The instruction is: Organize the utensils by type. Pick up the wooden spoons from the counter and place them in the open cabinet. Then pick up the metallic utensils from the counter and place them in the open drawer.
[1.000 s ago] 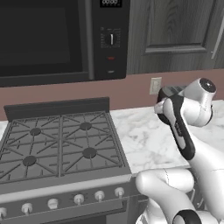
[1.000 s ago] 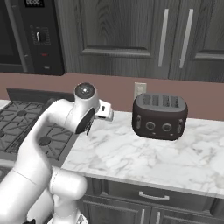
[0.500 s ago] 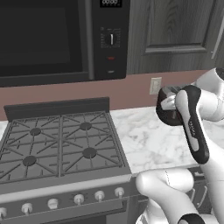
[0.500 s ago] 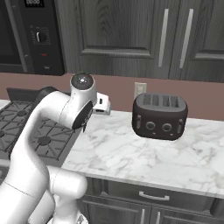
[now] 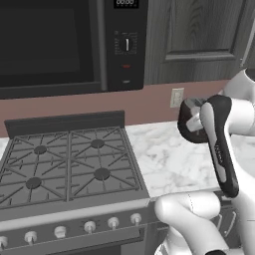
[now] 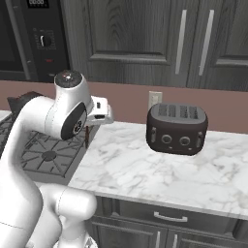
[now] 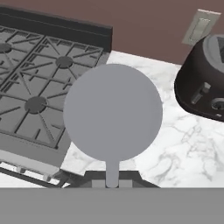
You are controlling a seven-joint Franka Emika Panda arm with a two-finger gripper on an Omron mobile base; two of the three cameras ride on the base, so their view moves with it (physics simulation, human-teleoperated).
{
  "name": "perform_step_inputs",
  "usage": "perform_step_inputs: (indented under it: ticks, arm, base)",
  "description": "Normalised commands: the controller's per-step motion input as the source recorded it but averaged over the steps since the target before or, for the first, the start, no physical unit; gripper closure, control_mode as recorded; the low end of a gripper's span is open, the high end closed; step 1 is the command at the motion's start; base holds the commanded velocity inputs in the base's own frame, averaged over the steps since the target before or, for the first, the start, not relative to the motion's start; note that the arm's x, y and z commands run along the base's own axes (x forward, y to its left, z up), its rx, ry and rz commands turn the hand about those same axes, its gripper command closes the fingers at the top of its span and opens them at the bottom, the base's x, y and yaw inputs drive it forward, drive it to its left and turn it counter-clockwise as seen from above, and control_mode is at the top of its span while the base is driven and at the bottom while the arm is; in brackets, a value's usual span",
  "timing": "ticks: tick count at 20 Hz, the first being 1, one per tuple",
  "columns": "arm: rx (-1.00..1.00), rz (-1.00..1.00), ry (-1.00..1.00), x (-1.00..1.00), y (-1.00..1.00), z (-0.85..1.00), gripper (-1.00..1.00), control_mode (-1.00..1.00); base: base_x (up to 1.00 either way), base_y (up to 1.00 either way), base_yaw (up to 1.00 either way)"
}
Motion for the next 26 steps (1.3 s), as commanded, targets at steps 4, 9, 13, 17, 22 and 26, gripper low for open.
perform_step_inputs:
  ticks: [4,9,13,17,22,26]
  arm:
    - [-0.21,0.10,-0.03,-0.24,0.22,0.00,1.00,-1.00]
    - [-0.13,0.13,0.00,-0.20,0.12,0.00,1.00,-1.00]
    - [-0.07,0.14,0.00,-0.26,0.08,0.05,1.00,-1.00]
    - [-0.01,0.13,0.00,-0.28,0.06,0.16,1.00,-1.00]
    - [-0.01,0.11,0.00,-0.14,0.12,0.06,1.00,-1.00]
    - [-0.02,0.09,0.00,-0.12,0.12,0.00,1.00,-1.00]
  base:
    - [0.00,0.00,0.00]
    - [0.00,0.00,0.00]
    - [0.00,0.00,0.00]
    - [0.00,0.00,0.00]
    - [0.00,0.00,0.00]
    - [0.00,0.00,0.00]
